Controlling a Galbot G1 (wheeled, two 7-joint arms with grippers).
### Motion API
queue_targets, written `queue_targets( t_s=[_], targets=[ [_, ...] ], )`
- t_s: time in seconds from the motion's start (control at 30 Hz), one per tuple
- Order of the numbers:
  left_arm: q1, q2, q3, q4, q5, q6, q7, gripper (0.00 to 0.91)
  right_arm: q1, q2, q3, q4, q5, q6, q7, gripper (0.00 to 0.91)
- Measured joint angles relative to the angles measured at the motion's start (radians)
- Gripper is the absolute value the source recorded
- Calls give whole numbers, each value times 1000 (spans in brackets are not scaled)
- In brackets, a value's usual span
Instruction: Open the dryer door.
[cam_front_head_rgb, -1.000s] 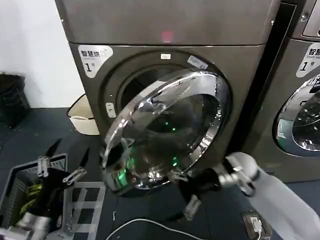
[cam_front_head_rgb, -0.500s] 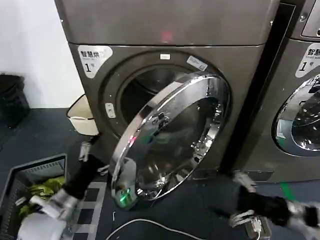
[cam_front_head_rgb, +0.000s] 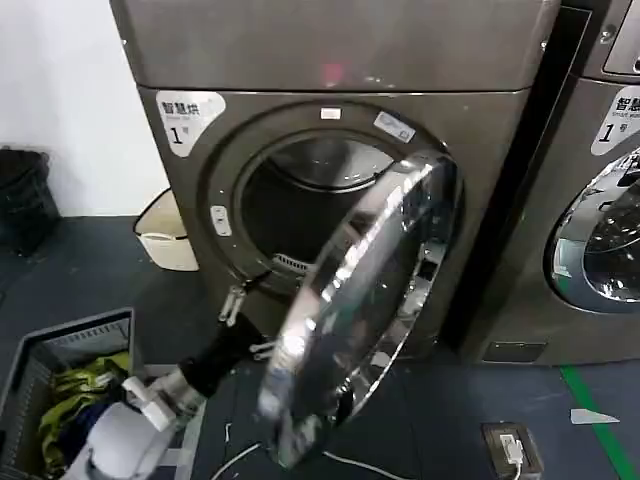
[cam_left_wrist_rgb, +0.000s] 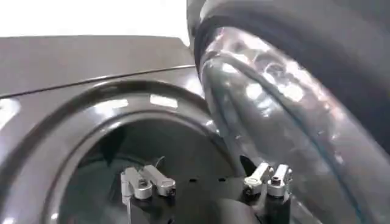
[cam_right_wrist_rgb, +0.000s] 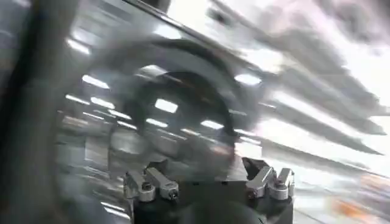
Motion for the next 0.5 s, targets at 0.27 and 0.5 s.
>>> queue_targets(
  t_s=[0.27, 0.5],
  targets=[
    [-73, -19, 129, 34, 22, -5, 4, 907, -15, -36, 214, -213, -101, -29, 147, 907],
    [-200, -59, 299, 112, 16, -4, 4, 907, -20, -72, 340, -368, -161, 35, 144, 907]
  ],
)
